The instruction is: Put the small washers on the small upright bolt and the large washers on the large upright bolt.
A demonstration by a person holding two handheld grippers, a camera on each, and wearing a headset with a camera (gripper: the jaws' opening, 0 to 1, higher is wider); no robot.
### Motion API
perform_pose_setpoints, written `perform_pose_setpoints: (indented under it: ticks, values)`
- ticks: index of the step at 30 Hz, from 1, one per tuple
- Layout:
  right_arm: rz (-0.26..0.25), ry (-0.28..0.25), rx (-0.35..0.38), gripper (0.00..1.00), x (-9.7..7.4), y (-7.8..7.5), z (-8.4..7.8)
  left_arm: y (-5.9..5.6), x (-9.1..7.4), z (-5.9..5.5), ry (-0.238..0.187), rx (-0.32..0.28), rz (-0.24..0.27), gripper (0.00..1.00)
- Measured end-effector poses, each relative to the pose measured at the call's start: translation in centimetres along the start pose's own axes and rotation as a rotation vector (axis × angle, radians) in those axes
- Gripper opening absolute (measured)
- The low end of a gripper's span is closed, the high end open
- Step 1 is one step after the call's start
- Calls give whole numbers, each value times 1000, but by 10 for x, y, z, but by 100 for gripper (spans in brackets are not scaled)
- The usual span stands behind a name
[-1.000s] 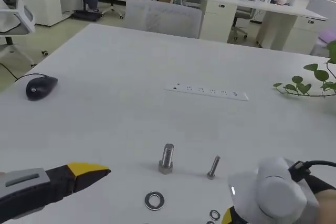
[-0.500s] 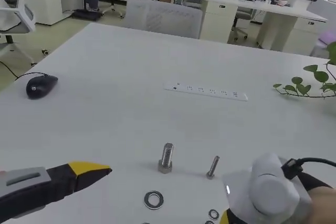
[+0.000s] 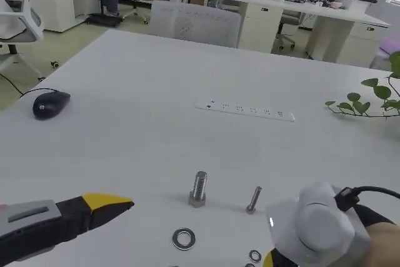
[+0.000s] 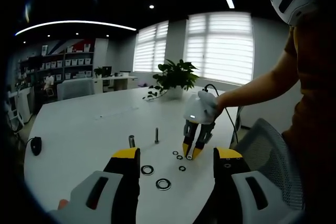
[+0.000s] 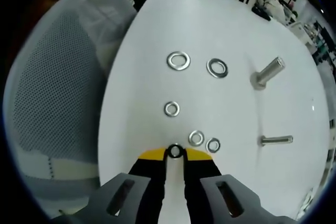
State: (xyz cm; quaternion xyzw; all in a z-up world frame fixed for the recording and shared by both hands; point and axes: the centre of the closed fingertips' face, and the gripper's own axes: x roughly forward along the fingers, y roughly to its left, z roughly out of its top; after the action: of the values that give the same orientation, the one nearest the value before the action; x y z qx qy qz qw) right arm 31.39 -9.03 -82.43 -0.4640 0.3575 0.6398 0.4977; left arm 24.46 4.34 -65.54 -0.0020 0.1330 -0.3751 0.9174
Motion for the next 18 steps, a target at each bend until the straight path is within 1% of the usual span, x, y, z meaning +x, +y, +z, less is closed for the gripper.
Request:
perform_pose_setpoints:
  ticks: [5, 9, 13, 18]
  values:
    - [-8, 9, 3, 12, -3, -4, -1, -1, 0, -1, 5, -1, 0, 55]
    - [-20, 5, -1, 12, -12, -10, 1, -3, 2, -2, 11, -2, -4, 55]
    - [-46, -1, 4, 12, -26, -22, 1, -3, 2, -3, 15, -2, -5, 55]
    - [-88, 1, 6, 12, -45, -43, -1, -3, 2, -2, 15, -2, -9, 55]
